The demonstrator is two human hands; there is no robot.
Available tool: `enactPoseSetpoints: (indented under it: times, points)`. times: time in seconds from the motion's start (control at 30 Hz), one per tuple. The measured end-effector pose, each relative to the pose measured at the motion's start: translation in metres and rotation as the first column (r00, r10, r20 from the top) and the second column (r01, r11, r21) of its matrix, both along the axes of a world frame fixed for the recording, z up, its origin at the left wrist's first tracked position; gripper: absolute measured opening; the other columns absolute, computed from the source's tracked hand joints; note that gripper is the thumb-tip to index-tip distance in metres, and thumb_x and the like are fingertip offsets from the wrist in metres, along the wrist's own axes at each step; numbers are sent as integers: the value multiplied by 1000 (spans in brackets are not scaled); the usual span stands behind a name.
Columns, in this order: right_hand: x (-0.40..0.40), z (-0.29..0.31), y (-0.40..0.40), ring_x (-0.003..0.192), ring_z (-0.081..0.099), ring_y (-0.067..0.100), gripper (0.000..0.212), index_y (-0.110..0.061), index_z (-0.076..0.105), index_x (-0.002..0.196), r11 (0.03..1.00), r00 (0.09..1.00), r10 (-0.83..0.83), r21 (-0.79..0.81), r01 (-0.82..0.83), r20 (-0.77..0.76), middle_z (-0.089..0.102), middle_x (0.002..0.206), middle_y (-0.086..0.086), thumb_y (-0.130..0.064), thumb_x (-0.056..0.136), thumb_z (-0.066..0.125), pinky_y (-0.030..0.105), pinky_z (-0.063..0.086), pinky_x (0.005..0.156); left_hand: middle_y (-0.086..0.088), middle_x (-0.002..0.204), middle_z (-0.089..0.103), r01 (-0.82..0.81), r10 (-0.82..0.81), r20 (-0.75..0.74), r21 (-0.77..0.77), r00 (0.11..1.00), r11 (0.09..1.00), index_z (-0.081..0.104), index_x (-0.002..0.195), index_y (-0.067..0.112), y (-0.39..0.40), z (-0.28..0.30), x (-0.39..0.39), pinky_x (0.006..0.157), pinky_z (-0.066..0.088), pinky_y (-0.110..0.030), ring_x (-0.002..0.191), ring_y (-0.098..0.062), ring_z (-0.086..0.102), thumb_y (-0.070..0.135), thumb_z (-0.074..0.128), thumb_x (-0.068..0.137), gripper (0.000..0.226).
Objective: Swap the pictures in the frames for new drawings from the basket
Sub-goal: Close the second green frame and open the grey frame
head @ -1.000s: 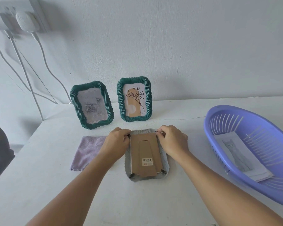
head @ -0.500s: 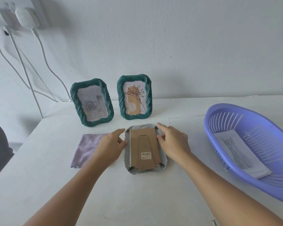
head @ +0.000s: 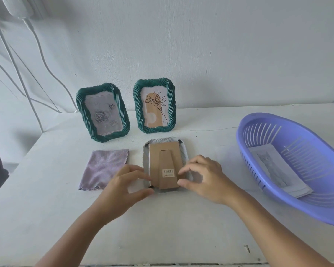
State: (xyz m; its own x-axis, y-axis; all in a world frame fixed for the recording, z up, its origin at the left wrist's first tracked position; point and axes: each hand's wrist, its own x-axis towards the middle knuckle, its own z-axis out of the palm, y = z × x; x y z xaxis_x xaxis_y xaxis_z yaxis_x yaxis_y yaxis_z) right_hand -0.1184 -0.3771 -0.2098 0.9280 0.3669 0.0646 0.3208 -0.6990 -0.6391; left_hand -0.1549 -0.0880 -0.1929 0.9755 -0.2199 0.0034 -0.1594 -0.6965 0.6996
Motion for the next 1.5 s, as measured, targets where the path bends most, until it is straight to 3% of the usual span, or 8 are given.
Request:
enactPoseSetpoints:
  times: [0.13, 0.27, 0.5, 1.03, 1.2, 1.3, 1.4, 1.5]
  points:
    - [-2, 0, -5, 124, 43, -4, 47, -44, 67, 100, 999, 999, 37, 27, -36, -25, 49, 119, -25, -75, 66, 74, 36, 23, 115, 23, 127, 50, -19, 19, -40, -21, 999, 1000, 76, 92, 47, 0, -6, -1, 94, 31, -2, 124, 6, 48, 47, 88, 71, 24]
    - [0, 1, -7, 122, 45, -6, 40, -42, 68, 92, 998, 999, 41, 40, -40, -26, 51, 119, -26, -65, 63, 84, 39, 25, 114, 20, 127, 50, -32, 30, -49, -43, 998, 999, 77, 88, 45, -1, -7, 0, 92, 29, 2, 124, 5, 48, 42, 89, 71, 21]
    - [4, 3, -5, 121, 47, -5, 41, -43, 69, 89, 998, 997, 43, 54, -40, -58, 53, 115, -25, -66, 59, 86, 42, 27, 114, 12, 128, 43, 32, -36, -115, -36, 993, 999, 78, 88, 43, -3, -4, 7, 91, 26, 4, 120, 7, 45, 38, 87, 75, 16]
    - [3, 6, -6, 123, 35, -8, 22, -47, 69, 84, 995, 987, 95, -16, -98, -128, 42, 117, -26, -60, 71, 81, 29, 12, 110, 14, 126, 42, 31, -32, -78, -9, 996, 999, 78, 82, 43, -3, -8, 7, 92, 28, 1, 117, 5, 46, 37, 88, 76, 13]
    - [1, 7, -5, 123, 33, -10, 17, -49, 69, 80, 994, 985, 106, -21, -109, -134, 40, 118, -28, -59, 73, 81, 31, 12, 112, 15, 127, 42, 39, -39, -80, -1, 996, 999, 78, 84, 45, -3, -7, 6, 98, 32, -9, 119, 3, 47, 39, 87, 76, 13]
    - [2, 13, -5, 125, 40, -4, 22, -53, 69, 93, 997, 984, 82, 29, -78, -161, 46, 118, -24, -64, 75, 76, 37, 20, 116, 16, 125, 45, 49, -49, -112, 1, 993, 999, 77, 90, 44, -3, -1, 6, 96, 32, -7, 119, 6, 46, 42, 84, 78, 14]
    - [10, 15, -5, 111, 51, 2, 28, -52, 64, 115, 991, 992, -62, 115, 75, -106, 53, 111, -19, -59, 88, 67, 39, 38, 108, 15, 113, 55, -47, 47, -72, -6, 996, 999, 69, 115, 44, -3, 6, 15, 90, 46, -17, 99, 3, 58, 45, 74, 87, 28]
    - [24, 12, 0, 102, 56, 7, 43, -45, 51, 140, 972, 972, -235, 13, 235, 11, 55, 107, -14, -51, 98, 55, 43, 39, 106, 12, 102, 62, -156, 155, 15, 100, 988, 983, 54, 140, 31, -10, 11, 31, 73, 45, -22, 80, -3, 59, 41, 61, 98, 43]
